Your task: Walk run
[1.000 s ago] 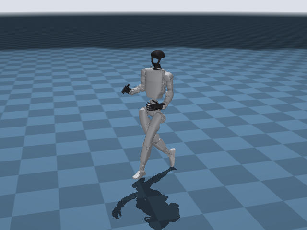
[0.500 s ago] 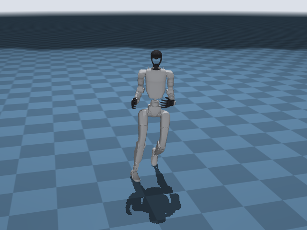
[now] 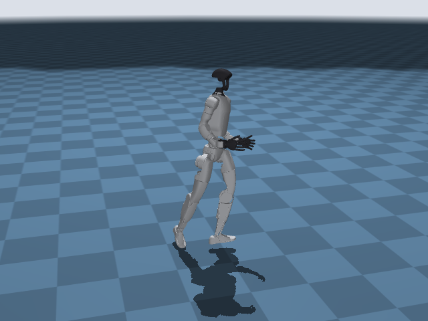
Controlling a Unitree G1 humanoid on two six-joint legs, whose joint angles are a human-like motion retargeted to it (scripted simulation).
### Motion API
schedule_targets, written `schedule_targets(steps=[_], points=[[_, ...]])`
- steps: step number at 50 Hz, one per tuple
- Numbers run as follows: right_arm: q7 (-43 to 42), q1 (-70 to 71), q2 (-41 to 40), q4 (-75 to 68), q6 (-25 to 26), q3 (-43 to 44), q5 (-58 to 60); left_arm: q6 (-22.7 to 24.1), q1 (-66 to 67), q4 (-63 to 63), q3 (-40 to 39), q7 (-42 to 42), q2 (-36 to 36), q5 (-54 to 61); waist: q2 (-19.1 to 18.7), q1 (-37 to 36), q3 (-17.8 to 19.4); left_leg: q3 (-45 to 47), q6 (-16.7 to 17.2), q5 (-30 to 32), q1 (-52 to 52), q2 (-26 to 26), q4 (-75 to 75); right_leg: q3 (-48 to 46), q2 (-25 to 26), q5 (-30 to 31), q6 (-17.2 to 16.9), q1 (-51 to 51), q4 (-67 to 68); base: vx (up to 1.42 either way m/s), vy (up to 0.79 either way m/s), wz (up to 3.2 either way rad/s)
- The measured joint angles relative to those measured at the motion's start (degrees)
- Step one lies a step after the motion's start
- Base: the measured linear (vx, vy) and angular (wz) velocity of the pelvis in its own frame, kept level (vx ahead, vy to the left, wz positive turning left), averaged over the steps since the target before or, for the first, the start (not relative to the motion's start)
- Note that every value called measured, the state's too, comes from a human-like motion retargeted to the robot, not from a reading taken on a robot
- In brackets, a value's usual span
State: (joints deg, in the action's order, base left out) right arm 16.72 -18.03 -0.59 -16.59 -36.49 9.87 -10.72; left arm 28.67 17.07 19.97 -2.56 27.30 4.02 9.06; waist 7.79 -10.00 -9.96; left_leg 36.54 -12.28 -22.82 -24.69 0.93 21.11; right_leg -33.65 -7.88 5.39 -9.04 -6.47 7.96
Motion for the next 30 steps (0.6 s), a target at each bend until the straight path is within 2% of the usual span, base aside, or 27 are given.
schedule_targets(steps=[2,3,5,7,8,10,13,14,15,17,20,22,24,26,27,28,30], points=[[-0.5,-1.7,-0.5,-2.8,-0.4,0.1,1.4,-0.1,0.3,0.0,-0.8,-0.6,0.1,-0.2,-1.6,0.5,-0.2,-4.9,-1.4,-2.1,1.0,0.6,-1.0,2.2,-1.0,10.8,1.1,0.9,7.5,0.85,0.32,1.26],[-1.0,-2.8,-0.4,-3.9,-0.6,0.1,2.2,0.0,0.5,-0.1,-0.7,-0.9,-0.3,-0.3,-3.2,2.1,-0.4,-5.0,-2.0,-3.4,3.3,0.0,-1.9,4.7,-0.3,15.4,4.2,2.9,12.9,1.00,0.41,2.25],[-2.1,-5.0,-0.1,-5.4,-1.3,1.0,4.2,0.3,0.8,-0.7,0.1,-1.4,-1.3,-0.7,-6.8,6.1,-0.5,-8.7,-2.5,-4.8,7.0,-0.3,-3.6,13.4,4.4,22.8,9.2,8.5,23.4,0.98,0.35,2.82],[-3.5,-6.2,-0.1,-6.6,-2.0,2.5,7.2,0.2,-1.0,-0.5,0.0,-1.1,-2.3,-1.2,-9.5,8.8,0.2,-14.8,-1.8,-5.3,7.6,-0.6,-3.4,23.5,10.3,17.4,4.1,14.7,31.4,0.67,0.15,2.65],[-4.5,-6.7,-0.3,-7.4,-2.2,3.3,8.7,0.1,-2.1,-0.2,-0.1,-0.9,-2.9,-1.6,-10.7,9.9,0.9,-18.0,-1.4,-5.3,8.0,-0.7,-3.6,28.7,13.8,14.6,2.8,17.7,34.5,0.63,0.07,2.45],[-6.5,-8.2,-0.5,-8.9,-2.5,4.6,11.0,0.4,-3.8,0.1,0.7,-1.1,-4.0,-2.4,-12.5,10.3,2.0,-22.0,-0.8,-4.9,10.2,-1.0,-5.3,37.1,19.2,8.7,2.3,22.2,36.6,0.81,0.09,1.88],[-10.6,-9.3,-1.7,-10.9,-3.7,7.4,15.0,1.2,-6.7,0.5,3.7,-2.7,-4.4,-3.0,-13.4,10.1,3.6,-26.6,0.1,-3.8,13.9,0.4,-9.2,33.2,13.9,0.6,9.6,30.0,36.7,0.79,0.08,1.88],[-11.1,-9.8,-2.1,-11.3,-3.9,8.2,15.5,1.3,-7.3,0.4,4.4,-2.8,-4.5,-2.8,-14.1,11.6,4.2,-28.9,0.6,-3.6,14.6,0.4,-9.6,32.4,12.8,-1.7,10.1,32.8,36.2,0.77,0.02,2.88],[-11.3,-10.5,-2.4,-11.5,-4.0,8.7,15.9,1.3,-7.9,0.2,4.8,-2.8,-4.6,-2.4,-14.7,13.2,4.8,-31.0,1.1,-3.5,15.3,0.4,-9.7,32.4,12.4,-3.7,9.7,35.4,35.1,0.84,-0.08,2.66],[-11.6,-11.7,-3.1,-11.8,-4.0,8.9,16.3,1.2,-9.1,-0.1,4.9,-2.4,-5.2,-1.6,-15.6,16.3,6.4,-33.0,1.2,-3.9,17.2,0.3,-9.8,33.3,12.5,-6.5,5.6,40.3,32.0,1.11,-0.19,2.35],[-13.1,-11.8,-3.8,-12.2,-3.7,9.0,17.2,0.8,-11.9,-0.2,4.0,-1.4,-6.6,0.2,-14.7,19.7,9.3,-36.2,1.3,-5.0,21.1,2.2,-10.3,32.8,10.3,-9.4,0.2,48.1,27.6,0.99,-0.26,1.70],[-14.1,-11.5,-4.3,-12.2,-3.7,9.3,18.0,1.3,-12.3,-0.2,3.3,-1.3,-7.4,0.9,-14.1,20.6,10.5,-36.4,2.8,-4.3,24.5,3.1,-11.8,29.3,7.1,-10.5,-0.5,52.6,24.7,1.15,-0.38,0.96],[-14.4,-10.8,-4.5,-12.0,-3.7,9.7,18.9,2.2,-11.4,-0.3,2.5,-1.6,-7.8,1.5,-15.0,22.2,11.3,-37.0,6.3,-0.4,27.1,2.3,-12.4,26.7,5.5,-11.2,-0.5,56.0,22.0,1.30,-0.39,0.85],[-14.2,-9.2,-3.9,-12.1,-3.8,10.7,19.4,2.7,-9.4,-0.1,1.5,-1.6,-7.4,2.2,-17.0,24.1,11.5,-36.6,10.8,6.8,28.7,0.9,-12.1,27.0,6.1,-11.5,-0.9,57.7,19.4,1.27,-0.31,0.74],[-14.0,-8.1,-3.1,-12.2,-3.9,11.4,19.3,2.7,-8.2,0.3,1.1,-1.3,-7.0,2.8,-18.4,24.7,11.4,-36.5,13.1,12.0,29.0,0.1,-11.4,27.1,6.9,-11.7,0.7,58.0,19.1,2.08,-0.56,0.53],[-13.9,-7.1,-2.0,-12.0,-4.2,12.0,18.7,2.3,-7.0,0.8,1.0,-0.8,-6.3,3.5,-20.5,25.0,11.0,-37.1,15.7,18.8,28.8,-0.9,-10.3,26.5,8.1,-11.7,5.9,58.1,20.1,1.93,-0.43,0.22],[-14.1,-5.1,1.2,-11.3,-4.8,12.6,16.8,1.6,-4.7,2.0,1.4,0.4,-5.0,5.1,-24.1,23.2,9.3,-39.2,26.1,35.9,27.0,-1.0,-6.2,18.0,7.0,-19.4,11.8,55.6,24.0,1.42,-0.03,-0.12]])
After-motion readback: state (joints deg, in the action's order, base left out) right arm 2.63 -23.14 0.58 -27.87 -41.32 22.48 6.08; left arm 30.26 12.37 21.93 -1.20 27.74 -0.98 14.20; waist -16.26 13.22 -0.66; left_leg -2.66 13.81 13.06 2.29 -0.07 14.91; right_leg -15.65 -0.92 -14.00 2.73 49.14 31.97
